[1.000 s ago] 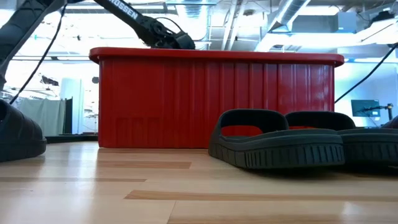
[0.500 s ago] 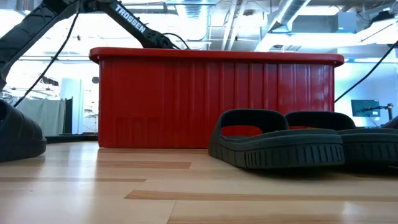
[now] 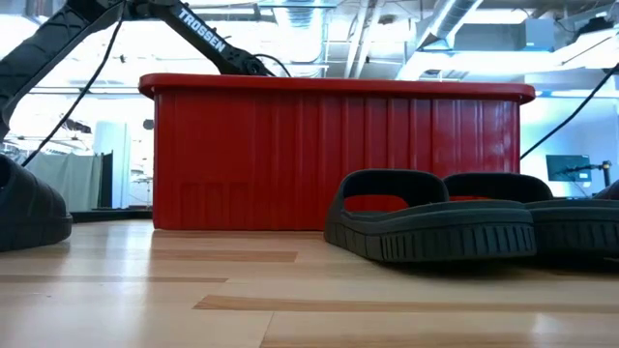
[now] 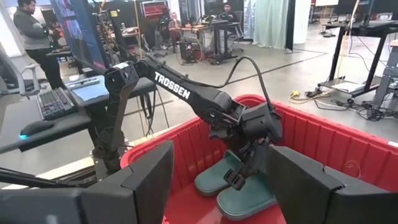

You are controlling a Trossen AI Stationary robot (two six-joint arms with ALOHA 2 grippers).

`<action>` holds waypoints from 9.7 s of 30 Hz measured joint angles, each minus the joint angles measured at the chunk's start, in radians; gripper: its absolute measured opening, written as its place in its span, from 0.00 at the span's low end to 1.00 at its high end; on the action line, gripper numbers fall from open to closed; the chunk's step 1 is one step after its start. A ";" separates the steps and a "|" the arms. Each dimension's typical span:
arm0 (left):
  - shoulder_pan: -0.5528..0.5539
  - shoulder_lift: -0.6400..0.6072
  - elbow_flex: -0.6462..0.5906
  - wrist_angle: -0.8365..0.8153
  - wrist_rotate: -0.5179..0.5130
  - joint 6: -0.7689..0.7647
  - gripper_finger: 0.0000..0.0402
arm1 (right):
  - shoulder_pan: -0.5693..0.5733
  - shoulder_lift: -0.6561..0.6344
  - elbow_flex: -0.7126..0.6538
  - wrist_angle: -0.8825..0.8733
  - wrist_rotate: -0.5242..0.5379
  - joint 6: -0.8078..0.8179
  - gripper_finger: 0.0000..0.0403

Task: Pick and place slides into bin
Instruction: Put the green slipper into the red container, then put the black slipper into the red container

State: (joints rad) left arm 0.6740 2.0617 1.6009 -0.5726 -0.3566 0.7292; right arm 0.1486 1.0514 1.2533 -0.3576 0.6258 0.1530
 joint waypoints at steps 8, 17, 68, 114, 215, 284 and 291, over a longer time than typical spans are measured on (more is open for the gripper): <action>0.001 0.000 0.000 -0.027 -0.032 -0.010 0.00 | 0.000 0.000 0.000 0.000 0.000 -0.002 0.59; -0.002 0.000 -0.001 -0.026 -0.035 -0.044 0.03 | 0.000 0.000 0.000 0.000 0.000 -0.003 0.59; -0.046 -0.021 0.026 -0.079 -0.100 -0.096 0.34 | 0.061 0.000 0.000 -0.042 -0.026 0.024 0.59; 0.000 -0.071 0.028 -0.150 0.213 -0.166 0.40 | 0.095 0.001 0.000 -0.060 -0.024 0.058 0.59; 0.024 -0.063 -0.049 0.006 0.173 0.104 0.40 | 0.130 0.057 0.000 -0.083 -0.019 0.101 0.59; -0.525 -0.242 0.704 -0.715 0.053 -0.454 0.54 | 0.159 0.055 0.000 -0.132 -0.081 -0.062 0.59; -0.668 -0.293 0.703 -0.746 0.020 -0.680 0.54 | 0.159 0.055 0.000 -0.128 -0.110 -0.083 0.59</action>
State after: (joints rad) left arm 0.0065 1.7684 2.3039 -1.3190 -0.3370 0.0497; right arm 0.3080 1.1065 1.2533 -0.4854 0.5159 0.0696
